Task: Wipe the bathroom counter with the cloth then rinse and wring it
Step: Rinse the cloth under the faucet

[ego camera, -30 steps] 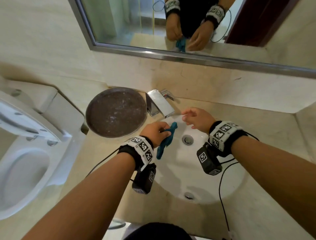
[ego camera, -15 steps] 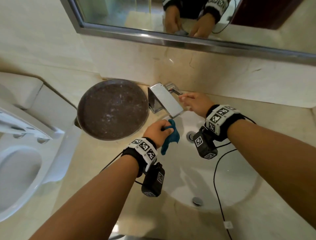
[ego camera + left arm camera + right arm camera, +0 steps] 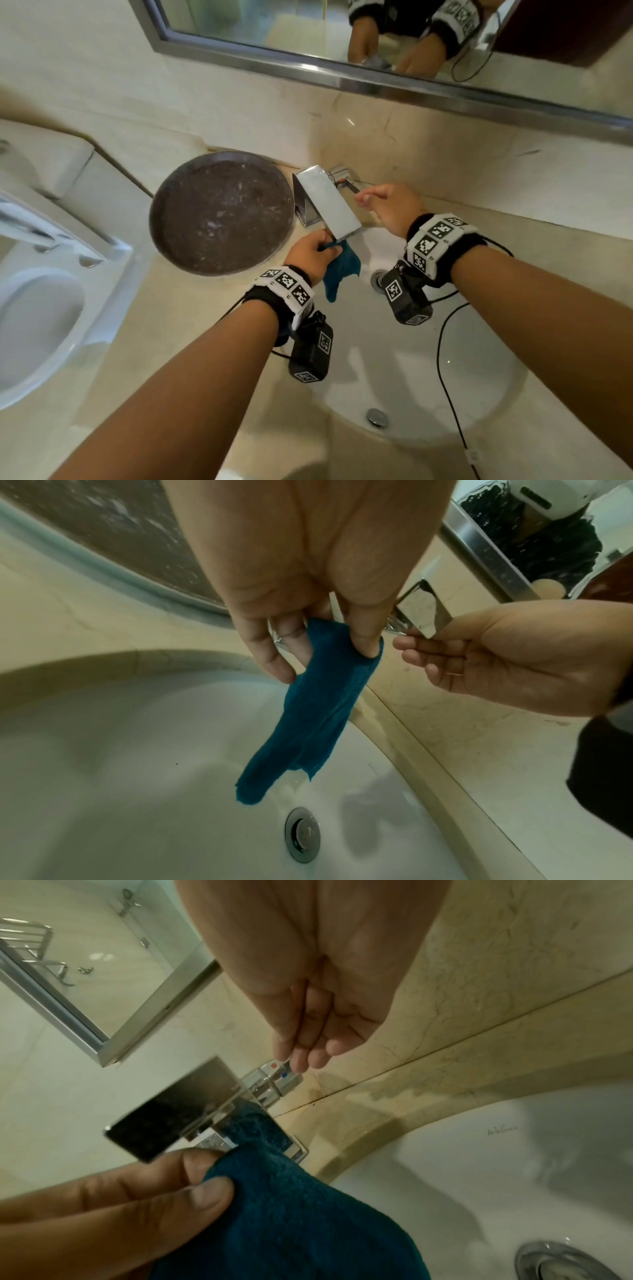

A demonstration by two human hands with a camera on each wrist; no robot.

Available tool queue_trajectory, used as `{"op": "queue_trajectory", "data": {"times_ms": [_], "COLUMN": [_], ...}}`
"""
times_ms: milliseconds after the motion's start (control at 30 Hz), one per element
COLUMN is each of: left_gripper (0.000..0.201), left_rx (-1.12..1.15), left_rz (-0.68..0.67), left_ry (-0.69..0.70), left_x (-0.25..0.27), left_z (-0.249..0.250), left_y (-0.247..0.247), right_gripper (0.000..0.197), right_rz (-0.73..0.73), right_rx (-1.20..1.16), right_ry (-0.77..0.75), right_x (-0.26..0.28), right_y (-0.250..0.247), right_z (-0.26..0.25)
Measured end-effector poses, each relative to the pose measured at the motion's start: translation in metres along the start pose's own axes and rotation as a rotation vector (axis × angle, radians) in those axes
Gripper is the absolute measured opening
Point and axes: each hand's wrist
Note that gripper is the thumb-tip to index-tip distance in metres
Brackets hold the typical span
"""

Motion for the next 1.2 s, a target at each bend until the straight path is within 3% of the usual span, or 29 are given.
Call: {"op": "queue_trajectory", "data": {"times_ms": [500, 800, 933, 1033, 1100, 1200], "left_gripper": [0.017, 0.022, 0.022, 0.004, 0.018, 0.022], "left_rx": [0.193, 0.132, 0.107, 0.166, 0.235, 0.288], "left_rz": [0.022, 0.036, 0.022, 0.04, 0.09, 0.128], "left_ry": [-0.08, -0.046, -0.051, -0.043, -0.065, -0.096], "left_x": [-0.006, -0.01, -0.01, -0.01, -0.011, -0.011], "left_z": [-0.006, 0.0, -0.005, -0.01, -0.013, -0.016], "left_y": [0.01, 0.012, 0.008, 0.002, -0.002, -0.008], "right_gripper": [0.027, 0.04, 0.03, 0.028, 0.027, 0.035], "right_rz": [-0.023, -0.374, -0.515, -0.491, -0.465, -0.404], "right_rx": [-0.014, -0.064, 0.01, 0.016, -0.084, -0.241], "right_ry": [0.021, -0.021, -0.029, -0.04, -0.03, 0.034], "right_x": [-0.014, 0.026, 0.025, 0.023, 0.023, 0.022], "right_y": [-0.015, 0.008, 0.029, 0.033, 0.034, 0.037], "right_z": [0.01, 0.013, 0.015, 0.015, 0.016, 0.019]}}
Point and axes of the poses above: each hand's wrist, its own x-axis away from the middle knuckle, its own y-axis out of the palm, z = x × y, and after that the axes turned 8 degrees about x, right-handed
